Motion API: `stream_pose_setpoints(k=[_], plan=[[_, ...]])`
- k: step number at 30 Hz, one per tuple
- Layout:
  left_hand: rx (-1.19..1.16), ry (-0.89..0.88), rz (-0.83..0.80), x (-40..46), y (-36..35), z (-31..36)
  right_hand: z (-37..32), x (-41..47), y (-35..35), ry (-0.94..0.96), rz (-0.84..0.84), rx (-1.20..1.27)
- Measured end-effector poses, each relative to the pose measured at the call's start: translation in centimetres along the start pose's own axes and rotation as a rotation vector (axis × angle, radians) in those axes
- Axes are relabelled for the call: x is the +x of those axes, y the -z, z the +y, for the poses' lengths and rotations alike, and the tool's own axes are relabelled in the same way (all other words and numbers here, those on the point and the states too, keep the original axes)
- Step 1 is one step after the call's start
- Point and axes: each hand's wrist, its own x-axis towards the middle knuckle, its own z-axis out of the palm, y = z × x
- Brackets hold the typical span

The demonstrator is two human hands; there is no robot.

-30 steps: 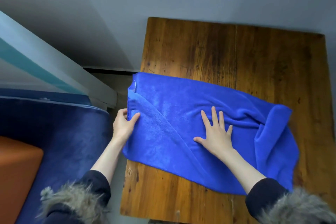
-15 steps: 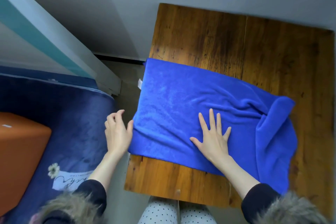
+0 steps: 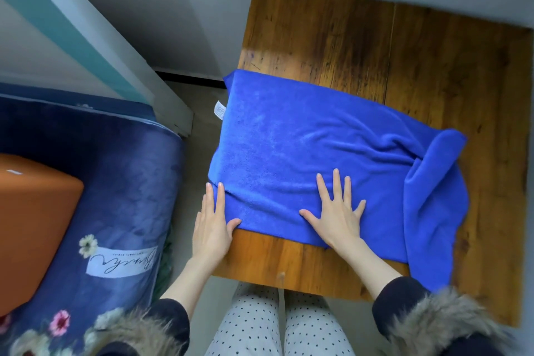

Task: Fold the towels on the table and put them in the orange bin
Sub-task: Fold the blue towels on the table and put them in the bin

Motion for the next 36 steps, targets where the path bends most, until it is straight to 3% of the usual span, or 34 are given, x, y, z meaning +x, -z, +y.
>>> stream_pose_setpoints(k=[6, 14, 22, 27, 30, 36], plan=[[0.117, 0.047, -0.055, -1.4, -0.1, -1.5, 0.0, -0.4, 0.0, 0.014, 0.002, 0.020], [0.247, -0.134, 0.133, -2.5, 0.8, -2.0, -0.8, -2.8, -1.7, 0.083, -0.027, -0.038], [0.429, -0.141, 0.077, -4.2, 1.3, -2.6, -3.2, -5.0, -3.8, 0.192, -0.116, -0.053], [0.398, -0.100, 0.100, -4.3, 1.2, -1.7, -3.1, -4.7, -2.9, 0.174, -0.095, -0.008], [0.316, -0.173, 0.134, -3.1, 0.9, 0.1, -1.7, -4.2, -1.7, 0.124, -0.044, 0.060], [0.370, -0.364, 0.007, 0.1, -1.4, 6.7, 4.7, -3.3, 0.7, -0.042, 0.098, 0.151]])
